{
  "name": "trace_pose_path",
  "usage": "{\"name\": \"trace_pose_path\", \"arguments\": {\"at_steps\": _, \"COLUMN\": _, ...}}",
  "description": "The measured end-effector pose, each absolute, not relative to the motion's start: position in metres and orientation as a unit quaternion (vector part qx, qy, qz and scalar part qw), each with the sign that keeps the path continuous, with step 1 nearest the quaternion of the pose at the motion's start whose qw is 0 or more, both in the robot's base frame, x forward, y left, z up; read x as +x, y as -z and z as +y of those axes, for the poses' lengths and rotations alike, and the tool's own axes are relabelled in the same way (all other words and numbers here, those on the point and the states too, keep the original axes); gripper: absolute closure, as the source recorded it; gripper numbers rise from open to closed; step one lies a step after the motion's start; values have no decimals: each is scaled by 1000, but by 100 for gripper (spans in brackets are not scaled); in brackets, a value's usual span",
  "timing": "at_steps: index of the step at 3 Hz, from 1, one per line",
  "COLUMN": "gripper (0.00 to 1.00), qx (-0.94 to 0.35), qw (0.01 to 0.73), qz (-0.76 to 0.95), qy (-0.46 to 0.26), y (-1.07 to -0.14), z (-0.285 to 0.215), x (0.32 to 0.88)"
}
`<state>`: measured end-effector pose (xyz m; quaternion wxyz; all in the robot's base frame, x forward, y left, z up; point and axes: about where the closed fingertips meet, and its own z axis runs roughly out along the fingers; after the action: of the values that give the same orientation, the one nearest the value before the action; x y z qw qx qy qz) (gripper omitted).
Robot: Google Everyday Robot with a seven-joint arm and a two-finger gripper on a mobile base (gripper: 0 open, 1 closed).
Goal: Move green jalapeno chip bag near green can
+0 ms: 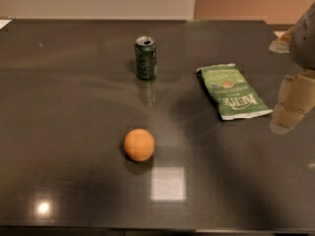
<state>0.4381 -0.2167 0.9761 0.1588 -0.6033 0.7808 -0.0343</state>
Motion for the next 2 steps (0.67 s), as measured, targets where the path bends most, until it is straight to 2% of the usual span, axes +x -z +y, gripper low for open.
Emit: {"name": "trace_pose_path", "arguments": {"at_steps": 2, "gripper": 0, "qx": -592, "qw": 156, "qz": 790, "qy": 38, "y": -975, "z": -218, "x": 442}}
